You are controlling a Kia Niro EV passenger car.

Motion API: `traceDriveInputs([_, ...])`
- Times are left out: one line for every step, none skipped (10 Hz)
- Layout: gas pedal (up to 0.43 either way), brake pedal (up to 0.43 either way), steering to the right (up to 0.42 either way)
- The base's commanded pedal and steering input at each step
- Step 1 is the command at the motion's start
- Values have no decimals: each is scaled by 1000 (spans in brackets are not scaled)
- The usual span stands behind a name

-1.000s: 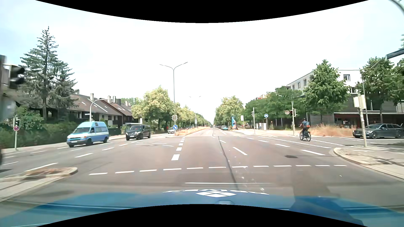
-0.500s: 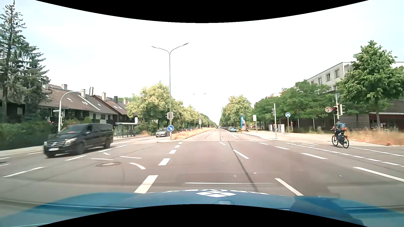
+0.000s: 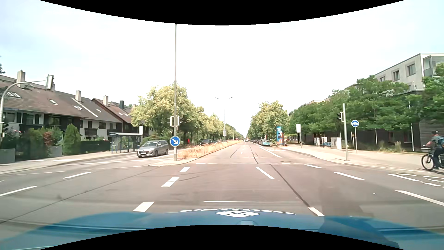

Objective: Follow the waypoints while adhering to traffic rules and regulations

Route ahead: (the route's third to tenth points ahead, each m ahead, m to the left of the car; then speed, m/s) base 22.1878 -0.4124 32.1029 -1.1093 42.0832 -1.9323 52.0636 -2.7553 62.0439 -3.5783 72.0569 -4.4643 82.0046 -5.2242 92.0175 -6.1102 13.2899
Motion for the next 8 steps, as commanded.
traceDriveInputs([177, 0, -13])
traceDriveInputs([177, 0, -4])
traceDriveInputs([177, 0, -2])
traceDriveInputs([177, 0, 0])
traceDriveInputs([177, 0, 1])
traceDriveInputs([177, 0, 3])
traceDriveInputs([177, 0, 6])
traceDriveInputs([177, 0, 9])
